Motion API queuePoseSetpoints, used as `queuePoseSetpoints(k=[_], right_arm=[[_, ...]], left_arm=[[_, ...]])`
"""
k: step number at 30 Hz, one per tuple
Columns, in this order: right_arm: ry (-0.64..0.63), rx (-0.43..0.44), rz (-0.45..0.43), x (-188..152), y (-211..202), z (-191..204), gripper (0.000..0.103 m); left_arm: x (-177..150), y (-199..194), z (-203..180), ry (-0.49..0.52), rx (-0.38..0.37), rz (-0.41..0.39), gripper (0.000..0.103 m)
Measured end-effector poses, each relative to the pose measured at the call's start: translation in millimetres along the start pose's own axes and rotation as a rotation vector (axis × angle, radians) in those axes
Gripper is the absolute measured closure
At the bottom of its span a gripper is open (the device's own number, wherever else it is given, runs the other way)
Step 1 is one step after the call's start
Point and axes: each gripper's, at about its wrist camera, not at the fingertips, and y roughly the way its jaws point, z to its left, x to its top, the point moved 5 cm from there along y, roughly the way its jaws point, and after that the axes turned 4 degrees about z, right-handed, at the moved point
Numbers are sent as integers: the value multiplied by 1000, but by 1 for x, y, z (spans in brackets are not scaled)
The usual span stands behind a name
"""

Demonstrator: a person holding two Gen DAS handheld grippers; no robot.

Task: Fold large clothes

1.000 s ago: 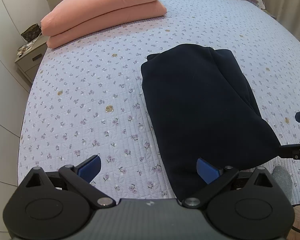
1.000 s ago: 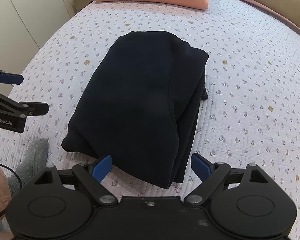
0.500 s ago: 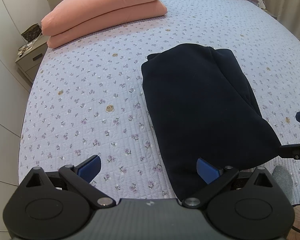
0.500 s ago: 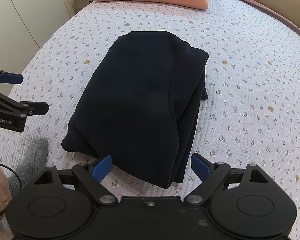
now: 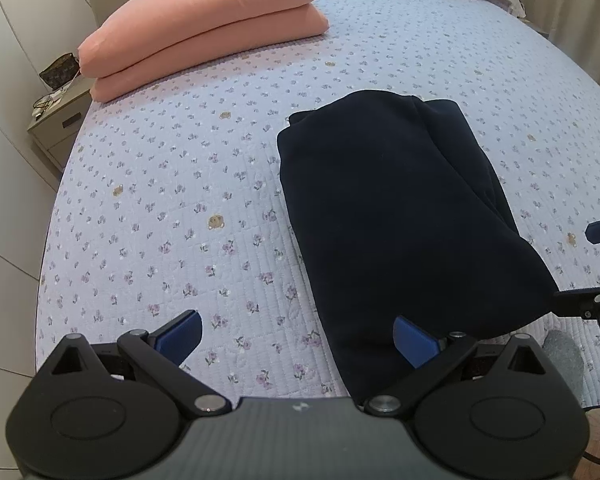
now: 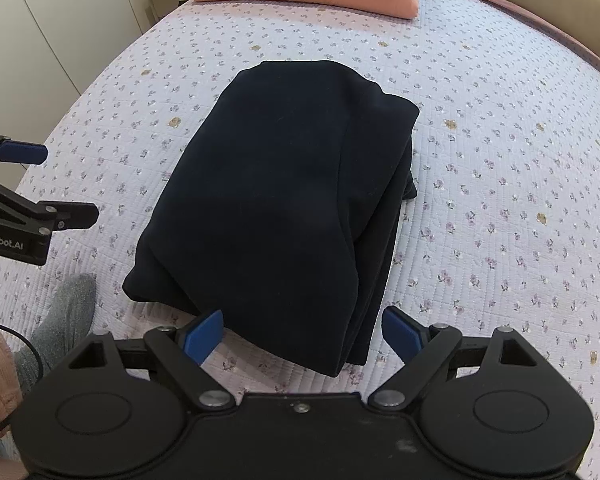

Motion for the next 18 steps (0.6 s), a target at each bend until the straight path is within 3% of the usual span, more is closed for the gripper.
queuePoseSetpoints(k=[18], right_arm=[[1, 1, 0, 0, 0, 1, 1]], left_arm=[[0, 2, 1, 5, -3, 6, 0]])
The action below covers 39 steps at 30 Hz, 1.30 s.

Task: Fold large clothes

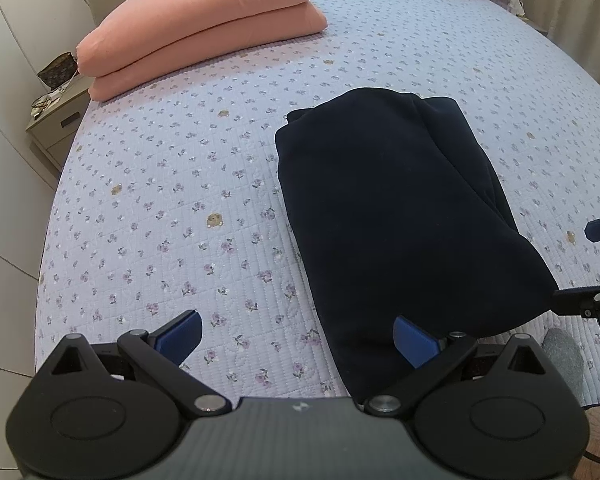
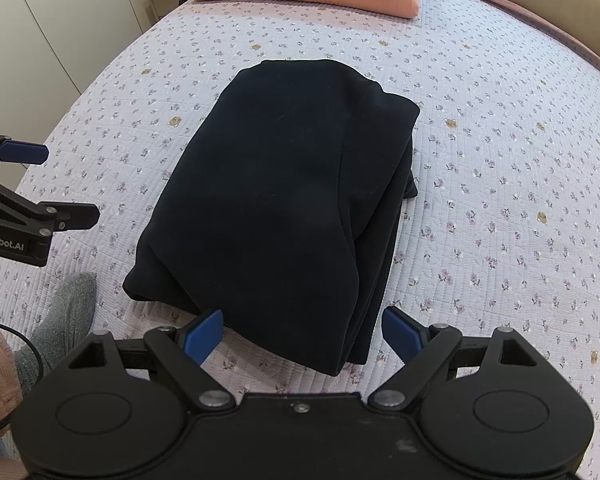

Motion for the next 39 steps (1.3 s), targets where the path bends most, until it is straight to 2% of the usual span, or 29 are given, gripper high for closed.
queuePoseSetpoints(k=[27, 39], right_arm=[[-6, 12, 14, -2, 3, 1, 1], [-13, 17, 24, -4, 4, 0, 1]], left_arm=[[-3, 4, -2, 10, -1, 21, 0], [-3, 9, -2, -4, -33, 37, 0]])
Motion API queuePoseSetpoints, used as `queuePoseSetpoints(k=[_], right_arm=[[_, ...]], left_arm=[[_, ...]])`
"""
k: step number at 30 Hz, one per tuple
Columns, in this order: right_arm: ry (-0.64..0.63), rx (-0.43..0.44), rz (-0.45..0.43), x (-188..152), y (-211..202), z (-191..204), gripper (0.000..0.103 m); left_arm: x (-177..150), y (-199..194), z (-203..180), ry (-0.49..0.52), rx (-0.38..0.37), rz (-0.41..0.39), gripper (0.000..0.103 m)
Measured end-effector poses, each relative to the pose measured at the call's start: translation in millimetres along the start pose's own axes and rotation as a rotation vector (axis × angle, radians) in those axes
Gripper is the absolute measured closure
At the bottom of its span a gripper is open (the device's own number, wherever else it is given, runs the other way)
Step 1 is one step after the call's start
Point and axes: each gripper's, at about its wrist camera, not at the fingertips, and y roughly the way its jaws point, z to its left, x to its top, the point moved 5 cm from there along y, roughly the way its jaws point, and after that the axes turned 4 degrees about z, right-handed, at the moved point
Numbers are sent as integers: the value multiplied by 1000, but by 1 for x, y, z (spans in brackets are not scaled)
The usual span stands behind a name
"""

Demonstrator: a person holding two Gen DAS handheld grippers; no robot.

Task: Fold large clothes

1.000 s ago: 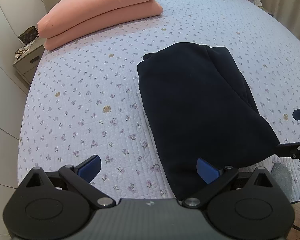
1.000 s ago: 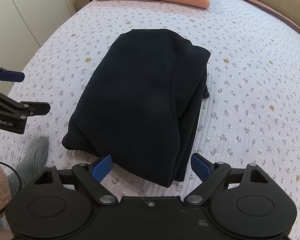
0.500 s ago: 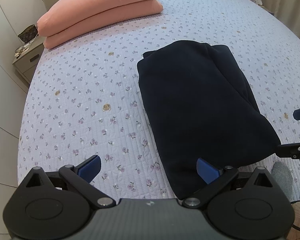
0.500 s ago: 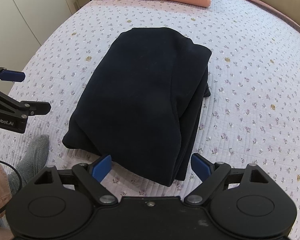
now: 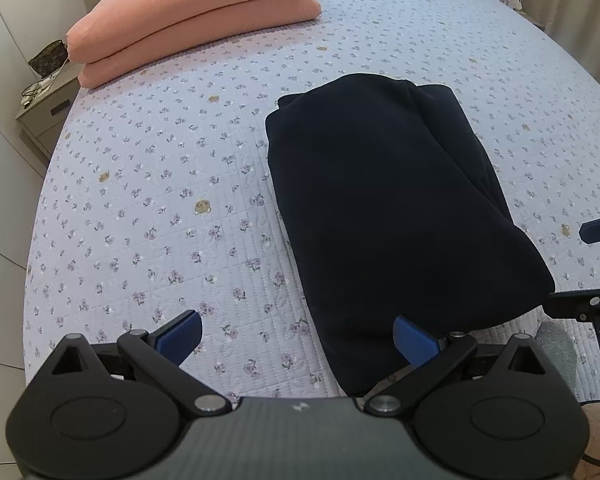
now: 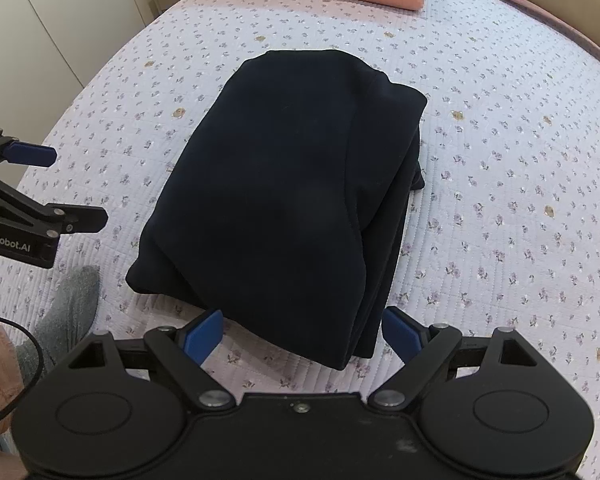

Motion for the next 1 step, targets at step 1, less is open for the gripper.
queuePoseSetpoints(k=[1], right_arm=[[0, 0, 0, 0, 0, 0, 1]], left_arm=[[0, 0, 0, -1, -1, 1, 0]])
